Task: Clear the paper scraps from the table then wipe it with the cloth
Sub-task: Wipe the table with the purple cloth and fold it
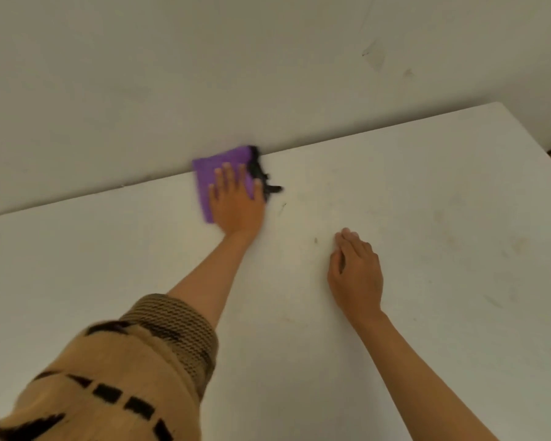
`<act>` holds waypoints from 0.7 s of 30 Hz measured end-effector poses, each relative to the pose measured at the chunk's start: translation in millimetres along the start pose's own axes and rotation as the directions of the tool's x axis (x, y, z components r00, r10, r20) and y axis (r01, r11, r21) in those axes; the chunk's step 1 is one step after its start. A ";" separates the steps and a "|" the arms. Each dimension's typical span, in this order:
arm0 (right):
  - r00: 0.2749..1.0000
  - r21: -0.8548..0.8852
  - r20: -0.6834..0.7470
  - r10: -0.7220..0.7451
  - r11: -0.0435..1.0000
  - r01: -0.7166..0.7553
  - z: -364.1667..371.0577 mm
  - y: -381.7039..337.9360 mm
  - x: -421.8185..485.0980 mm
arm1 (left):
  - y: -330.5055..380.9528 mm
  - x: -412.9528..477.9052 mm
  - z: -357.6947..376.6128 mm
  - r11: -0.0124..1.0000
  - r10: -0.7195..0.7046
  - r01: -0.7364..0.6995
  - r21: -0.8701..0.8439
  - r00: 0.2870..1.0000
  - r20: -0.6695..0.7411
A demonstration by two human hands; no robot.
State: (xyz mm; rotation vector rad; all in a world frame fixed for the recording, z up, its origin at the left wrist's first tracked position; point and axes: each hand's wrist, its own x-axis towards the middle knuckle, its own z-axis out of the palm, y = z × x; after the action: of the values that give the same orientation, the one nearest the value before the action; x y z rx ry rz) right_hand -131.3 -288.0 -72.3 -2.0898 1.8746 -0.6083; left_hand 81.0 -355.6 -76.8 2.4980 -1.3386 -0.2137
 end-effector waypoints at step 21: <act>0.970 0.281 0.243 -0.009 0.958 -0.062 -37.3 25.1 -15.0 | -93.6 -131.2 -44.4 0.941 -0.336 0.334 -0.048 0.940 -0.057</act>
State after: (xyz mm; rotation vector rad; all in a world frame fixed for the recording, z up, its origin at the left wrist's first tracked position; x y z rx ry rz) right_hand -172.1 -273.5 -53.2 -1.8554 1.5737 -0.5533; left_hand 93.8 -189.3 -66.9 2.6616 -0.8675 -0.2267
